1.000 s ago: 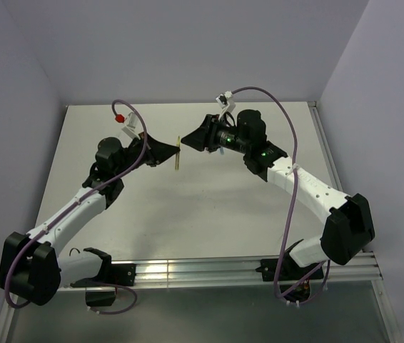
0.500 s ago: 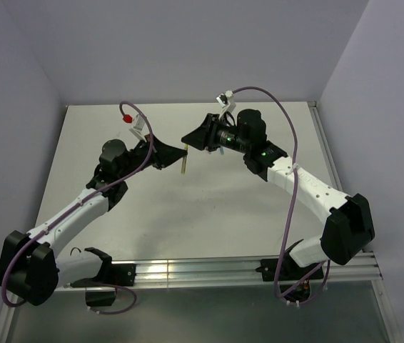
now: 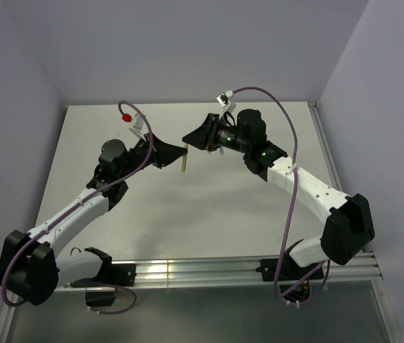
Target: Insert the pens into the pen caps
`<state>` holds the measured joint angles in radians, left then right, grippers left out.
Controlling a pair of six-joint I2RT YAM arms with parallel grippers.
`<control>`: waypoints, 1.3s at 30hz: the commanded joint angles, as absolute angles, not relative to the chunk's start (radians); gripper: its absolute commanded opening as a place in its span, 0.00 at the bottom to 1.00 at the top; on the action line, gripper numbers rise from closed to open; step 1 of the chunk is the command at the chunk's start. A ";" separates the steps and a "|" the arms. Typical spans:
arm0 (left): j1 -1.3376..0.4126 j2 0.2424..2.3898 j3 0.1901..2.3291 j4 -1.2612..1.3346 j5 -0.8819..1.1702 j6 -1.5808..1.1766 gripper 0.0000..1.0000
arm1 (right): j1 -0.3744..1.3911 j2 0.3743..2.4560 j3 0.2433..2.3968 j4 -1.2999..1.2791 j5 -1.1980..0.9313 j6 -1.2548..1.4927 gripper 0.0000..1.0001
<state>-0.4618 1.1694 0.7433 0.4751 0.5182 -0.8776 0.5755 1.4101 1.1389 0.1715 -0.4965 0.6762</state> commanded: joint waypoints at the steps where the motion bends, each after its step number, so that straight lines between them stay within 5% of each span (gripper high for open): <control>1: -0.468 1.175 0.788 0.545 0.509 -0.871 0.00 | 0.581 1.402 1.152 0.202 -0.482 0.676 0.35; 14: -0.469 1.187 0.804 0.560 0.499 -0.882 0.00 | 0.589 1.404 1.141 0.195 -0.468 0.666 0.33; 20: -0.472 1.190 0.804 0.568 0.494 -0.887 0.00 | 0.597 1.404 1.144 0.186 -0.460 0.661 0.20; 24: -0.474 1.197 0.805 0.575 0.506 -0.890 0.00 | 0.598 1.399 1.147 0.176 -0.451 0.664 0.00; 26: -0.477 1.197 0.804 0.572 0.509 -0.885 0.00 | 0.598 1.393 1.146 0.169 -0.433 0.669 0.00; 31: -0.480 1.187 0.793 0.568 0.508 -0.871 0.18 | 0.598 1.384 1.167 0.141 -0.410 0.693 0.00; 39: -0.485 1.178 0.787 0.554 0.515 -0.854 0.23 | 0.597 1.371 1.187 0.127 -0.374 0.726 0.00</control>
<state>-0.4725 1.1961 0.7574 0.4995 0.4923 -0.8742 0.5915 1.4044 1.1393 0.1318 -0.4221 0.7174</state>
